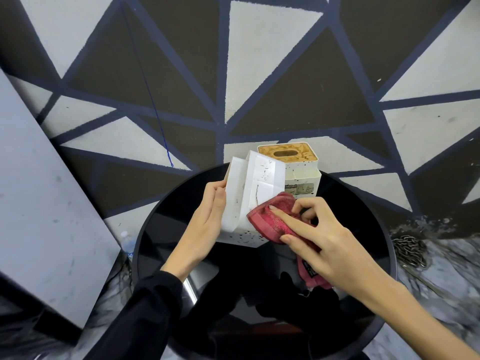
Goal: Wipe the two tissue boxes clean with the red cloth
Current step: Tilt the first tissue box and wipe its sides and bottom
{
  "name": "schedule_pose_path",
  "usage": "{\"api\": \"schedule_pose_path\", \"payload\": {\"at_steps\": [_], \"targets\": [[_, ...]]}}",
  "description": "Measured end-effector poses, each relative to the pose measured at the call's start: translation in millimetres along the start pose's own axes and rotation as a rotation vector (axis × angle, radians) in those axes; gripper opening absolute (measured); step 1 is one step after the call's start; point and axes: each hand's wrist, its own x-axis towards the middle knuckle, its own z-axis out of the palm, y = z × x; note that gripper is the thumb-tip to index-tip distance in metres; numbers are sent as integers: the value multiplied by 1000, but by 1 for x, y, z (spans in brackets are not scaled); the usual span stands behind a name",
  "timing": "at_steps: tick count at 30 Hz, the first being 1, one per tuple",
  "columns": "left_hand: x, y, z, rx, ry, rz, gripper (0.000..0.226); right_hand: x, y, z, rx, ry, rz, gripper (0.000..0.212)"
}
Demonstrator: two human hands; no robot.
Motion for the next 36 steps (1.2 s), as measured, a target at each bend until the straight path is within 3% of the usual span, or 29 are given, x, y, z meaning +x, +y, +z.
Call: {"api": "schedule_pose_path", "payload": {"at_steps": [1,5,8,19,36], "targets": [[2,-8,-2,4,-27,-10,43,0,0,0,5,3,-3,50],[-19,-5,-7,45,-81,126,107,-2,4,0,9,12,-1,50],[-22,-9,-13,3,-164,135,124,-1,7,0,36,26,12,48],[-26,-28,-21,-18,-91,156,115,8,7,6,65,28,57,52],[-25,-26,-14,-14,-57,195,121,6,9,2,66,6,56,54]]}}
